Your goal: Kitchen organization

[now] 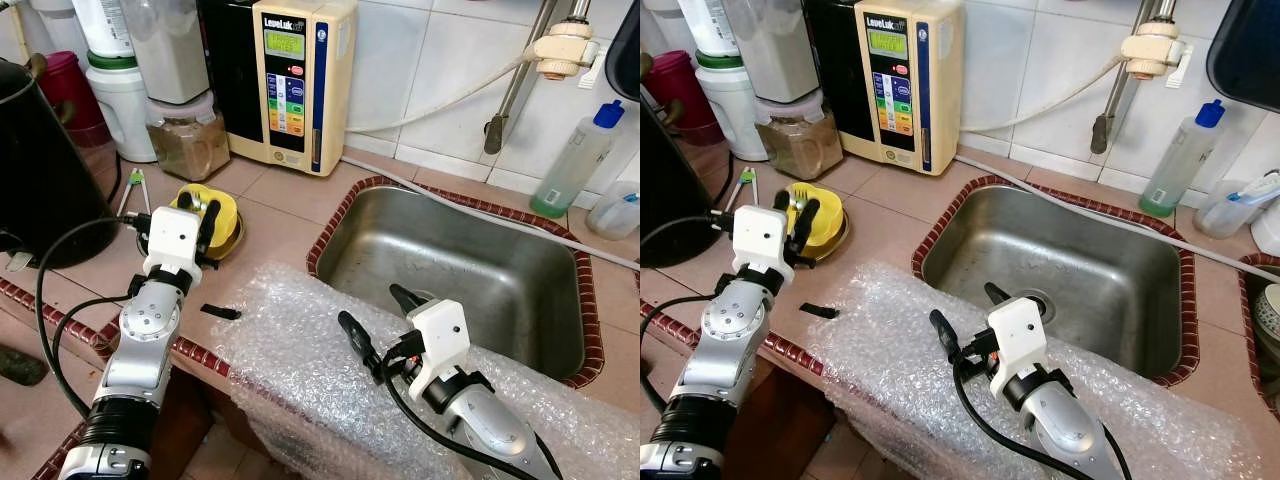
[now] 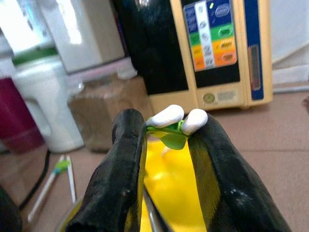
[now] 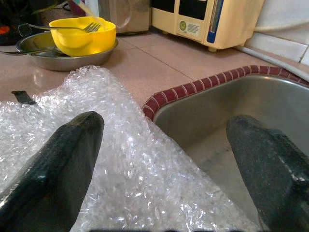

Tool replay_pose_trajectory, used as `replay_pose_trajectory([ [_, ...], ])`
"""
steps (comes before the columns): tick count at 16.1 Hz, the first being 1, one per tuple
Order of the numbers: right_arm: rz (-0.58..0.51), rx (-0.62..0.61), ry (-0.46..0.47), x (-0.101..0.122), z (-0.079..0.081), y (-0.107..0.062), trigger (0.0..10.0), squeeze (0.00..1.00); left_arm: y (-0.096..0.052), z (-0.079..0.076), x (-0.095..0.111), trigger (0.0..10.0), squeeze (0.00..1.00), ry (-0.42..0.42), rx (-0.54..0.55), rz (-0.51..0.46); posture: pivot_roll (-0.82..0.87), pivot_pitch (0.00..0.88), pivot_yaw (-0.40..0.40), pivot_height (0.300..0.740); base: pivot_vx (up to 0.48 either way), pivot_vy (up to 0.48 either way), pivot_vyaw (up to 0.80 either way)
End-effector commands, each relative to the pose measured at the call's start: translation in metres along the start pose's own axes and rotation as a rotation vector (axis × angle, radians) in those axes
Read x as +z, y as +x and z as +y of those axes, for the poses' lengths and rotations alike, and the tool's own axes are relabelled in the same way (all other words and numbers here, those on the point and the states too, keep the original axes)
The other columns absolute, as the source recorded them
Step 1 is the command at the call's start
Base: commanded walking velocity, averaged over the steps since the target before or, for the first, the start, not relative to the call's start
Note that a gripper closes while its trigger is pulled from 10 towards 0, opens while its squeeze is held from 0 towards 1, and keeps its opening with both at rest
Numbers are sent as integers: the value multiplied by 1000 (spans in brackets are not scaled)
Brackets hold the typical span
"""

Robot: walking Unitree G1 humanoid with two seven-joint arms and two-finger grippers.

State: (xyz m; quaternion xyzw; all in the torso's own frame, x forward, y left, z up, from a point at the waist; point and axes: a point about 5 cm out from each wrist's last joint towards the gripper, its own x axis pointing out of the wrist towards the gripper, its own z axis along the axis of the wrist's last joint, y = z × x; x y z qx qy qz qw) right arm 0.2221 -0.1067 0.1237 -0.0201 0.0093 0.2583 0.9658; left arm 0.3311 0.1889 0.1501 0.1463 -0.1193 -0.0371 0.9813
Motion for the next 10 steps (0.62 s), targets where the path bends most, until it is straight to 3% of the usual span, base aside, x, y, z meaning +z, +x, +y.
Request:
replay_pose_trajectory([
  [1,5,-8,-6,-2,-1,1,10000,0,-1,1,4,0,0,26,-1,-22,4,26,-6,740,0,0,0],
  [6,1,-13,-11,-1,-3,1,10000,0,1,-2,23,0,0,73,18,-131,3,21,-7,740,0,0,0],
  [10,-29,-32,0,6,-7,5,10000,0,0,-23,40,0,0,43,-68,-213,3,18,-9,740,0,0,0],
])
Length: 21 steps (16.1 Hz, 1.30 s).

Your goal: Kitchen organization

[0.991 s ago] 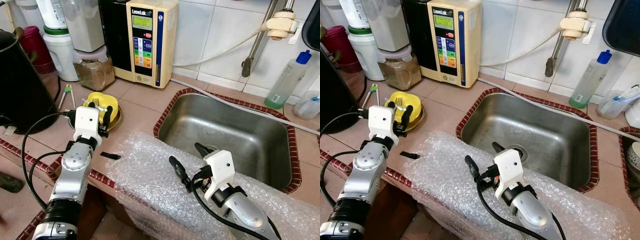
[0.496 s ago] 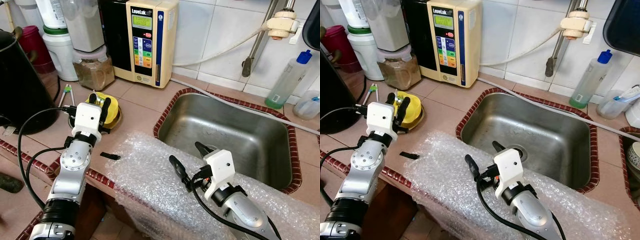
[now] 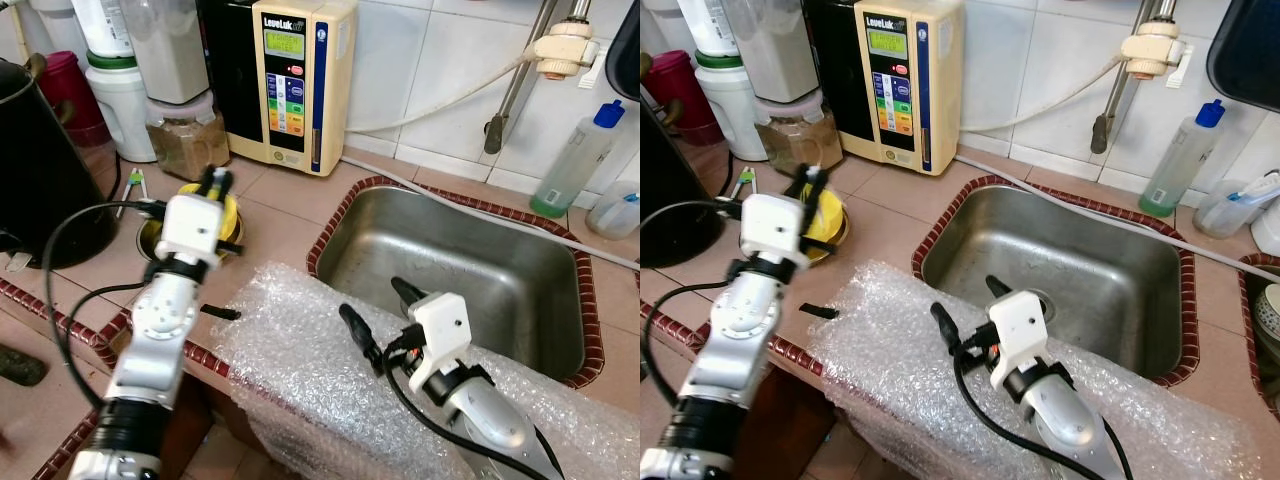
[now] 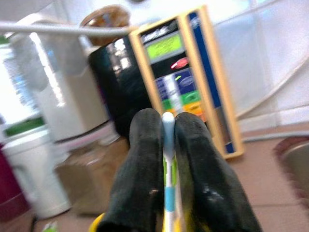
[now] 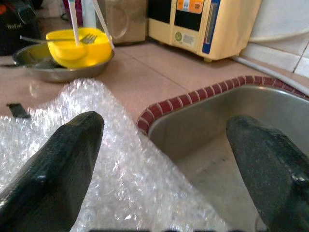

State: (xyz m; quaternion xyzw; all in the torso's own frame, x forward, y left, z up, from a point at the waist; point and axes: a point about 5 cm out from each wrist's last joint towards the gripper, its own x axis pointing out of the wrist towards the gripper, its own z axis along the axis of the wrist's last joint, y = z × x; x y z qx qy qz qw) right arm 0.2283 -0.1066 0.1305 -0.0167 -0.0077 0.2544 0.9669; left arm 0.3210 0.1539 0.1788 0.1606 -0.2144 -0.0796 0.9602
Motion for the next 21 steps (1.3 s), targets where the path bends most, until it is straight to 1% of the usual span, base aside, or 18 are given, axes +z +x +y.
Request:
replay_pose_trajectory([
  [1,0,-29,11,1,-6,0,10000,0,-1,-3,5,0,0,-3,-23,-19,3,18,-10,740,0,0,0],
  [4,-9,-34,16,3,-7,2,10000,0,0,-8,10,0,0,-28,-32,-28,4,18,-11,740,0,0,0],
  [9,-17,-42,28,4,-8,3,10000,0,5,-9,19,0,0,-55,-48,-46,4,17,-5,740,0,0,0],
  [11,-28,-38,34,6,-8,4,10000,0,12,-5,33,0,0,-54,-35,-99,4,17,-5,740,0,0,0],
  [13,-48,-29,49,9,-6,7,10000,0,20,-1,47,0,0,-44,-30,-151,7,19,-5,740,0,0,0],
  [14,-49,-30,50,9,-6,8,10000,0,21,-1,48,0,0,-42,-30,-154,7,19,-5,740,0,0,0],
  [15,-50,-33,59,9,-6,8,10000,0,22,0,56,0,0,40,-53,-202,15,17,-5,740,0,0,0],
  [16,-52,-47,65,8,-7,9,10000,0,22,-1,58,0,0,54,-61,-215,15,18,-5,740,0,0,0],
  [17,-54,-57,67,8,-8,9,10000,0,23,-1,58,0,0,35,-62,-205,16,18,-4,740,0,0,0],
  [18,-58,-68,75,8,-8,10,10000,0,24,-4,60,0,0,6,-89,-206,16,20,-4,740,0,0,0],
  [19,-63,-79,80,10,-10,11,10000,0,28,-9,61,0,0,-68,-128,-195,15,19,-4,740,0,0,0],
  [20,-75,-86,52,14,-11,13,10000,0,35,-22,59,0,0,-384,-196,-106,14,24,-4,740,0,0,0],
  [21,-78,-86,49,14,-10,14,10000,0,36,-23,58,0,0,-420,-198,-96,12,25,-3,740,0,0,0],
])
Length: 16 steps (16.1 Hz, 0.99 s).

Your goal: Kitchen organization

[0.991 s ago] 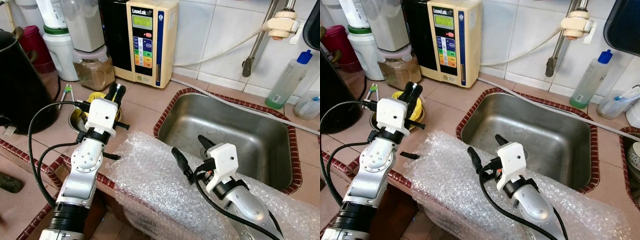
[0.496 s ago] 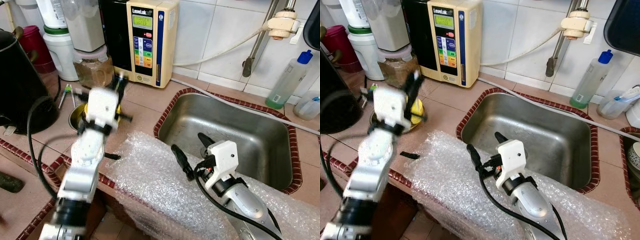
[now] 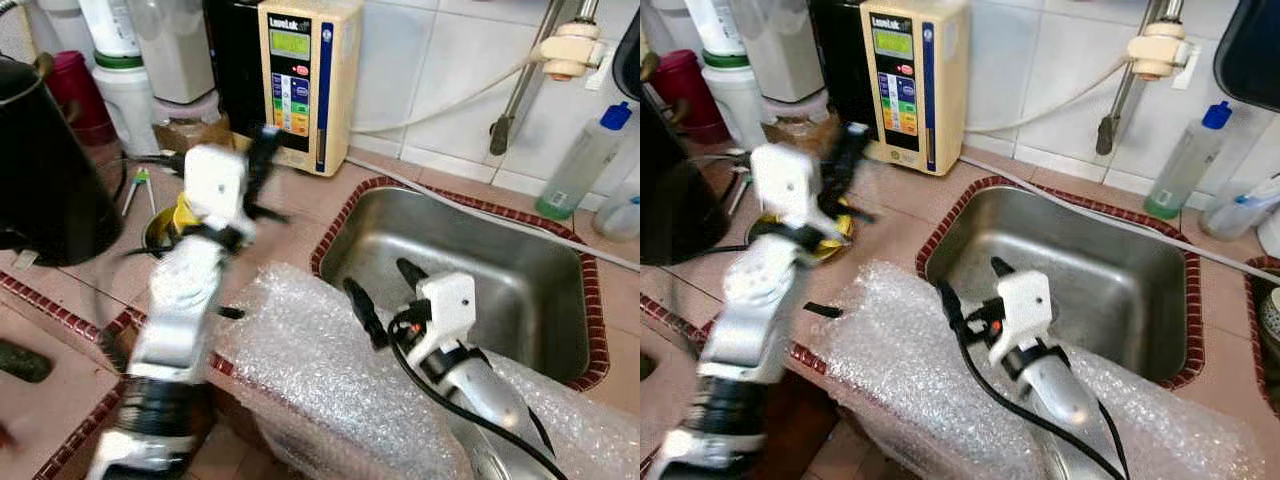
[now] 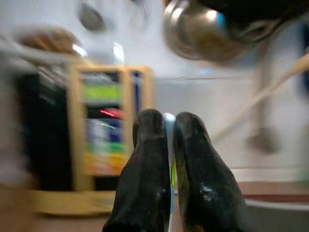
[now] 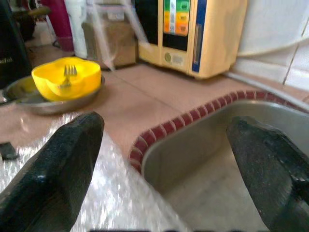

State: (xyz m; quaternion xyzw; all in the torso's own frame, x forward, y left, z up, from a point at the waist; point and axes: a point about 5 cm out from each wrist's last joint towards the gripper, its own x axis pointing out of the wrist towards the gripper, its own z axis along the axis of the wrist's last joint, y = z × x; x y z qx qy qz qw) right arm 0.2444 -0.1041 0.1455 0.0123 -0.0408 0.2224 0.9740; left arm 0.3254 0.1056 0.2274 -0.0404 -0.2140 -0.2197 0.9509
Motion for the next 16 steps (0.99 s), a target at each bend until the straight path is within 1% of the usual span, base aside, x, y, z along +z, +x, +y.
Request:
replay_pose_trajectory([
  [1,-1,-39,-69,2,-7,1,10000,0,7,-2,13,0,0,-100,-35,-38,9,26,-3,740,0,0,0],
  [2,-17,-8,-78,3,-6,2,10000,0,10,-10,15,0,0,-109,-95,-38,11,27,-3,740,0,0,0],
  [3,-25,-3,-42,4,-6,2,10000,0,10,-15,14,0,0,-87,-137,-29,11,27,-2,740,0,0,0],
  [4,-25,-26,-85,6,-11,3,10000,0,9,-20,9,0,0,-112,-174,1,9,29,-1,740,0,0,0],
  [5,-20,-32,-100,6,-14,3,10000,0,7,-24,5,0,0,-142,-209,33,9,29,-1,740,0,0,0],
  [6,-1,-6,-105,6,-19,4,10000,0,-1,-35,-2,0,0,-259,-296,113,8,34,-3,740,0,0,0],
  [7,-1,8,-114,7,-20,4,10000,0,-4,-40,-4,0,0,-306,-321,140,7,36,-3,740,0,0,0],
  [8,-15,57,-106,8,-19,7,10000,0,-7,-48,-7,0,0,-331,-361,160,6,39,-1,740,0,0,0],
  [11,-39,116,-133,14,-15,21,10000,0,-12,-57,-14,0,0,-340,-385,191,0,40,-3,740,0,0,0],
  [12,-43,139,-132,13,-13,26,10000,0,-13,-58,-13,0,0,-354,-390,197,2,41,-7,740,0,0,0],
  [14,-36,140,-133,10,-13,35,10000,0,-13,-61,-10,0,0,-371,-392,200,7,40,-15,740,0,0,0],
  [15,-39,136,-129,10,-13,37,1216,0,-13,-61,-10,0,0,-374,-387,198,7,40,-15,740,0,0,0],
  [16,-46,123,-132,10,-13,42,0,0,-12,-61,-10,0,0,-376,-377,194,7,41,-20,740,0,0,0],
])
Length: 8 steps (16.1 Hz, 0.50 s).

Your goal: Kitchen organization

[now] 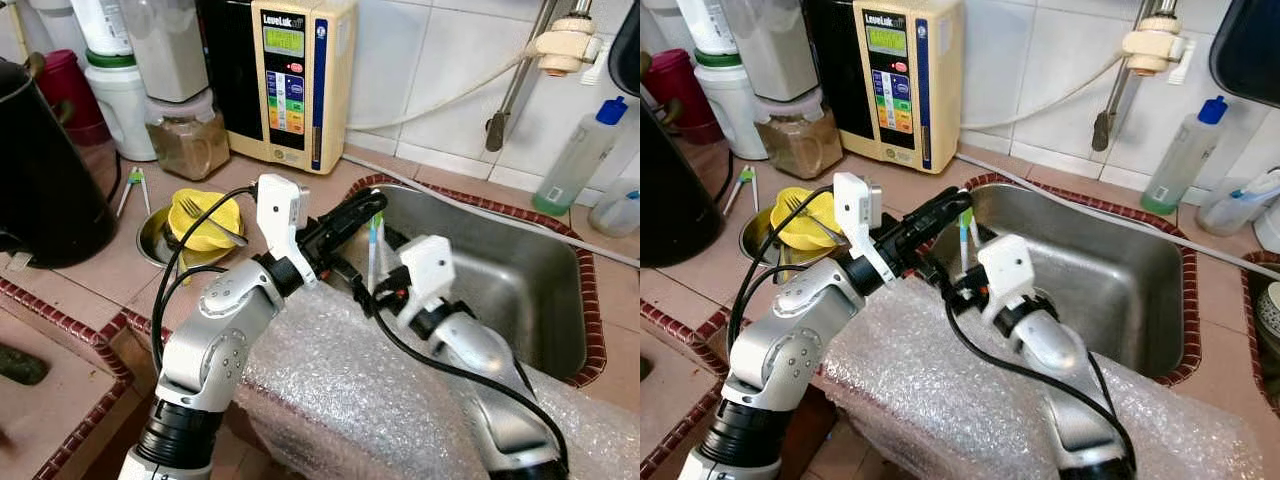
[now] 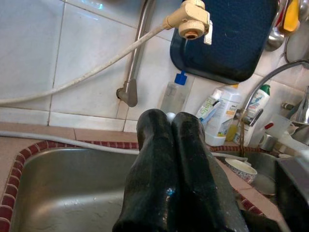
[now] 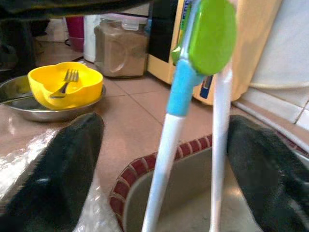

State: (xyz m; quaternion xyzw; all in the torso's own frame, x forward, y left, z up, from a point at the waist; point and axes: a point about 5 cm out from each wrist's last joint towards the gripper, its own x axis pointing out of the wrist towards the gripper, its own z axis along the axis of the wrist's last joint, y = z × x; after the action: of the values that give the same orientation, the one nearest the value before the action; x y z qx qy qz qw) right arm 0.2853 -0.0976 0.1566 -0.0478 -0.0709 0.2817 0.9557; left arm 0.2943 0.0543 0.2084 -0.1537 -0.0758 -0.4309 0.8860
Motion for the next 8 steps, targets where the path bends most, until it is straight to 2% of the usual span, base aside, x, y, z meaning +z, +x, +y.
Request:
replay_pose_trajectory([
  [1,-2,-37,-16,1,-5,2,0,0,-1,-2,3,0,0,5,0,-10,6,42,-21,740,0,0,0],
  [8,64,-182,-71,-12,-22,-5,0,0,-6,9,5,0,0,35,80,-8,-2,45,-3,740,0,0,0],
])
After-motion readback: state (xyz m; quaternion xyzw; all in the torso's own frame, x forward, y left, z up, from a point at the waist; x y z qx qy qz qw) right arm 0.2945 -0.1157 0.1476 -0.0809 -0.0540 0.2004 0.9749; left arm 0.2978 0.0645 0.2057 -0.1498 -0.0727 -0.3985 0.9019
